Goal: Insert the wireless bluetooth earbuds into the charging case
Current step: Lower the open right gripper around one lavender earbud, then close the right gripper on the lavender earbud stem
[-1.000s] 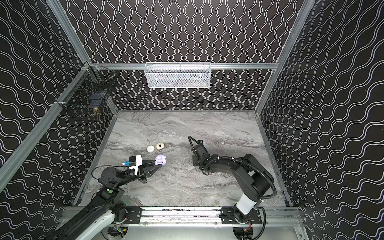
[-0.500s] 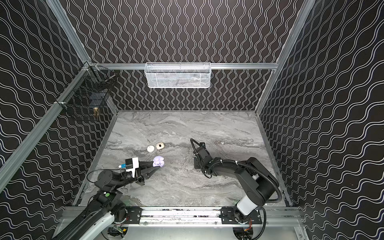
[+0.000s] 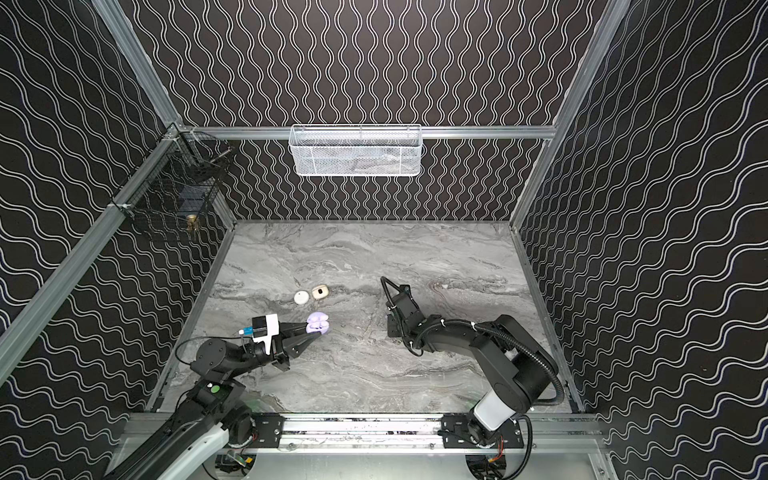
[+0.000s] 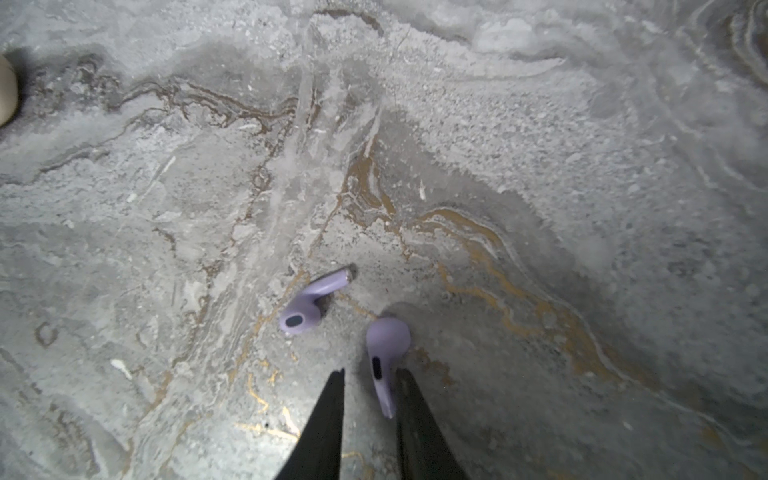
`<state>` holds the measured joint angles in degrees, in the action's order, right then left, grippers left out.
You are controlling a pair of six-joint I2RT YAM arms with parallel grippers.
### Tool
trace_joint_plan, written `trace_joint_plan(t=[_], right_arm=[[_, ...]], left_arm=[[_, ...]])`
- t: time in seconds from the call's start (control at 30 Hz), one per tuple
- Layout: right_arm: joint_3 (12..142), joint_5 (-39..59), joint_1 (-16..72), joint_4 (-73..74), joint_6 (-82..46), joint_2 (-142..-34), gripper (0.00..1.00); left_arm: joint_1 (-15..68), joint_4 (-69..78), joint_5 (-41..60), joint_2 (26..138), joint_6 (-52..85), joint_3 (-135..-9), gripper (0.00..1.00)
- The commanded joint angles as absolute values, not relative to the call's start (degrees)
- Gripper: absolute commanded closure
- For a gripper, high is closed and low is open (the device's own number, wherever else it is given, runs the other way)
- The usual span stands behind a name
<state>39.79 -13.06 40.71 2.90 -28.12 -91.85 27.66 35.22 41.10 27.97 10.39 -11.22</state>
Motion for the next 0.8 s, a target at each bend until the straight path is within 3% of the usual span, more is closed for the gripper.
trace_joint_plan(t=[0.0, 0.1, 0.2, 0.3, 0.77], right_arm=[[40.32, -13.83, 40.72, 3.08, -29.63, -92.16, 0.76], [40.74, -15.75, 40.69, 1.49, -29.88, -91.66, 0.75], [41.16, -17.93, 40.65, -0.05, -29.98, -91.18, 0.62], [41.87, -19.06, 40.72, -1.29, -29.55, -91.88, 0.57], [46.36, -19.66, 40.7, -4.61, -27.25, -96.81, 0.61]], left_arm=[[27.68, 35.83, 41.25, 27.96, 10.28, -11.77, 1.0], [27.68, 35.43, 41.08, 27.45, 10.2, -11.67, 1.0], [27.66, 35.33, 40.98, 27.15, 10.15, -11.69, 1.0], [27.68, 35.57, 41.09, 27.44, 10.19, -11.77, 1.0], [27.66, 36.61, 41.65, 29.16, 9.9, -12.17, 1.0]])
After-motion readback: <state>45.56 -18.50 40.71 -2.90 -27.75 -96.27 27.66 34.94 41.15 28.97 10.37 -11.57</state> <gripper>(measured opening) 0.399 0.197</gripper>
